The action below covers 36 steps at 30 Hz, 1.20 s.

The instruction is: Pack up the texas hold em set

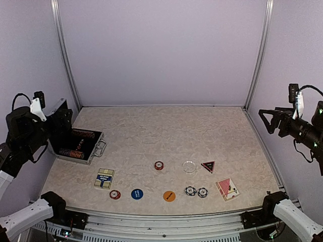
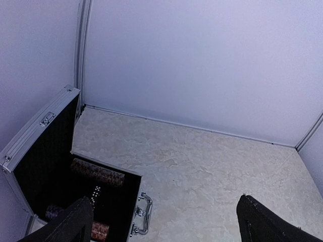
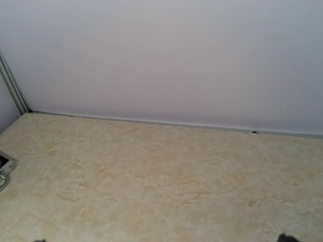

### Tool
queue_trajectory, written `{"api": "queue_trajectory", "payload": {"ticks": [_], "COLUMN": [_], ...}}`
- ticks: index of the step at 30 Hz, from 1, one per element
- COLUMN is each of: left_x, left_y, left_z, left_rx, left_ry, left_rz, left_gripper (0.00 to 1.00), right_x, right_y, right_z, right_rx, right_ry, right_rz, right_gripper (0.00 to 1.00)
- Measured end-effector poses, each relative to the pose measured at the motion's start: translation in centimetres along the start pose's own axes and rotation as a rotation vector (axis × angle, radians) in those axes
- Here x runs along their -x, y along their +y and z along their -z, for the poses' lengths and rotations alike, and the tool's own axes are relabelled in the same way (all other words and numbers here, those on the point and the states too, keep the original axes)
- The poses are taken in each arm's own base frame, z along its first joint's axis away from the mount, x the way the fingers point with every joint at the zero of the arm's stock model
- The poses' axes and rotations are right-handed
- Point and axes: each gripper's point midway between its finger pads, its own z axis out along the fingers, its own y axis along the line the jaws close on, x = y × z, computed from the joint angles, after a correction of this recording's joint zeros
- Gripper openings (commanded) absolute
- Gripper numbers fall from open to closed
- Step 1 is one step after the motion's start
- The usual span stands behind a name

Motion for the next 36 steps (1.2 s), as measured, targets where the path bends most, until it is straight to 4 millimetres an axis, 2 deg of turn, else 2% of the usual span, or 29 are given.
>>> {"api": "queue_trajectory", "payload": {"ticks": [9,21,31,36], "left_x": [-2.0,-3.5,-2.6,-3.7], "left_y": [-0.2,0.4,0.4,0.5], "left_z": [-3.0,-6.2,-10.3,-12.6], "left_rx": [0.034,0.128,0.244,0.296], "left_ry": [0.084,0.156,0.207,0.260], "left_rz": [-0.028,-0.075,-0.111,-0.119], "left_gripper": [0.99,0.99,0.99,0.99], "right_x": [0.4,-0.6,-2.5,-2.3], "right_y": [-0.3,-0.6,-0.5,-0.4], "right_z": [0.8,0.2,-1.5,-1.5], "right_rx": [-0.030,-0.035,0.000,0.007], "right_ry": [-0.031,-0.002,0.066,0.059], "right_rz": [0.017,0.002,-0.047,-0.046], "right_gripper": [0.99,0.99,0.99,0.99]}}
